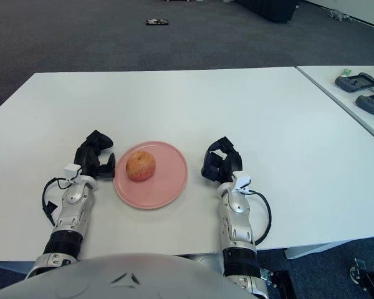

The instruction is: Put the apple into the plate.

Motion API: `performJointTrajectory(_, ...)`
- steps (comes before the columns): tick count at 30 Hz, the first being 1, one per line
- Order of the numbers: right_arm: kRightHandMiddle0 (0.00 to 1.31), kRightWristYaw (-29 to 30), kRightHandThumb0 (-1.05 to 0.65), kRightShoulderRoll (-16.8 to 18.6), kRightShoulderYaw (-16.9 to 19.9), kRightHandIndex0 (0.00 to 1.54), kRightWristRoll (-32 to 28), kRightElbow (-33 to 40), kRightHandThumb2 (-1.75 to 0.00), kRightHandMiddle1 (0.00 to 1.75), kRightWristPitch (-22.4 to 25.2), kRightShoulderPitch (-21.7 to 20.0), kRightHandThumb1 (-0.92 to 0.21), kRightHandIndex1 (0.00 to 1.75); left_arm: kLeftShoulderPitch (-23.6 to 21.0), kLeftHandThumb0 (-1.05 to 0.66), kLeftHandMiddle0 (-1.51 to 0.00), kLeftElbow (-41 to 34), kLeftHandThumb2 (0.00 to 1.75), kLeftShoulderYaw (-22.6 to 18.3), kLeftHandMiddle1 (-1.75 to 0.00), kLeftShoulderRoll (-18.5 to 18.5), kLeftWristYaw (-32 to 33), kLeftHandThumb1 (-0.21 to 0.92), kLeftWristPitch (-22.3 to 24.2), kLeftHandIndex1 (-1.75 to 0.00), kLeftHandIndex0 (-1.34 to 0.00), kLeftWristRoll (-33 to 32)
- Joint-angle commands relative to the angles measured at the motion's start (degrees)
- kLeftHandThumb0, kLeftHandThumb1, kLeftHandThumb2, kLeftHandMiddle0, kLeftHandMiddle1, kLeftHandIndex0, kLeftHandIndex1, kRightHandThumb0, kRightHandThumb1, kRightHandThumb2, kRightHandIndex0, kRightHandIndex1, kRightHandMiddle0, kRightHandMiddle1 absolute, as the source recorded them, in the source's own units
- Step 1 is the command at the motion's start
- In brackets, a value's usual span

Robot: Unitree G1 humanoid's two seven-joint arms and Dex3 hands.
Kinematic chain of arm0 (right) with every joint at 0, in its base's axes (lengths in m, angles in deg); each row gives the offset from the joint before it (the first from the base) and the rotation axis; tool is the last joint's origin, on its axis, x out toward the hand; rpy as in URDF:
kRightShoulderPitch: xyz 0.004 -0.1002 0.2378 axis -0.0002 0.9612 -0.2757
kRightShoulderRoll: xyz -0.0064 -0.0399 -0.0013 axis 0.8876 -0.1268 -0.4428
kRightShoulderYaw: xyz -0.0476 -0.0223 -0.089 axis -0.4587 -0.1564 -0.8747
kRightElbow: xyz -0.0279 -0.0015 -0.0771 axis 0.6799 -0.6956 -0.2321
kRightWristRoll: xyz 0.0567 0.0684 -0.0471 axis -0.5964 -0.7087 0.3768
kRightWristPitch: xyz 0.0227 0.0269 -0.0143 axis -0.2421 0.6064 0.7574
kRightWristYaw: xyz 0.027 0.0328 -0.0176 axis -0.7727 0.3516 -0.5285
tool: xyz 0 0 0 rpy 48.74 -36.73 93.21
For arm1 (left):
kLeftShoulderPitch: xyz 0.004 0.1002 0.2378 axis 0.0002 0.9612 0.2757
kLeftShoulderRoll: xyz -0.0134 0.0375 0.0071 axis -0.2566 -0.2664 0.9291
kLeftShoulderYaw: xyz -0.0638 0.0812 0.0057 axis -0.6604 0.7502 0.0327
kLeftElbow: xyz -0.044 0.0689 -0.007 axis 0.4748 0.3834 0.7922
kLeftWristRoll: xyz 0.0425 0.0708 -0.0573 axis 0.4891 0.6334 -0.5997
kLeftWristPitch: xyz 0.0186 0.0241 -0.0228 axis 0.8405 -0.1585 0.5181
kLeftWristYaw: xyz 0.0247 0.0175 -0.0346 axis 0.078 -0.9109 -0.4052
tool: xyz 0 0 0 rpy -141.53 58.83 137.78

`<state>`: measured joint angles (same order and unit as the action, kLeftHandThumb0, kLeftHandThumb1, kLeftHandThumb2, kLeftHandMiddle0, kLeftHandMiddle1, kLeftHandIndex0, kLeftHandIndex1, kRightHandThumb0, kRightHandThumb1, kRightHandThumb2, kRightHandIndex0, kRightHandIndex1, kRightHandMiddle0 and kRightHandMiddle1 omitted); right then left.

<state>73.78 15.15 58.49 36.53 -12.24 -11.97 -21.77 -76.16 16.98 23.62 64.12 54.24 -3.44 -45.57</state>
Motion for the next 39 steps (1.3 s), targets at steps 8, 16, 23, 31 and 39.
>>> performJointTrajectory(8, 0.63, 0.78, -0.49, 0.06, -0.08, 1.13, 0.02, -1.6, -1.35, 1.75, 3.22, 1.43, -0.3, 1.75, 3.49, -0.01, -0.91, 2.07, 1.75, -0.47, -1.75, 0.33, 0.42, -0.05, 1.48, -1.74, -0.63, -0.45)
performJointTrajectory(16, 0.63, 0.12, -0.49, 0.0, -0.43, 1.13, -0.3, -2.05, -1.35, 1.75, 2.76, 1.39, -0.3, 1.75, 4.28, -0.01, -0.91, 1.46, 1.75, -0.76, -1.75, 0.19, 0.23, -0.05, 0.99, -1.74, -0.64, -0.66)
performJointTrajectory(23, 0.63, 0.11, -0.49, -0.09, -0.39, 1.13, -0.38, -3.11, -1.35, 1.75, 2.68, 0.85, -0.3, 1.75, 5.04, -0.01, -0.91, 0.36, 1.75, -1.11, -1.75, 0.19, -0.07, -0.06, 1.31, -1.72, -0.65, -1.26)
performJointTrajectory(31, 0.63, -0.27, -0.49, -0.3, -0.39, 1.12, -0.66, -4.06, -1.35, 1.75, 2.81, 0.18, -0.3, 1.75, 5.47, -0.01, -0.92, 0.18, 1.75, -1.17, -1.75, 0.04, 0.33, -0.06, 0.17, -1.71, -0.67, -1.0)
performJointTrajectory(39, 0.62, -0.79, -0.48, -0.56, -0.43, 1.12, -0.59, -4.95, -1.34, 1.75, 2.66, -0.52, -0.31, 1.75, 5.76, -0.01, -0.92, 0.42, 1.75, -1.21, -1.75, -0.21, 0.63, -0.06, -0.71, -1.72, -0.66, -0.69)
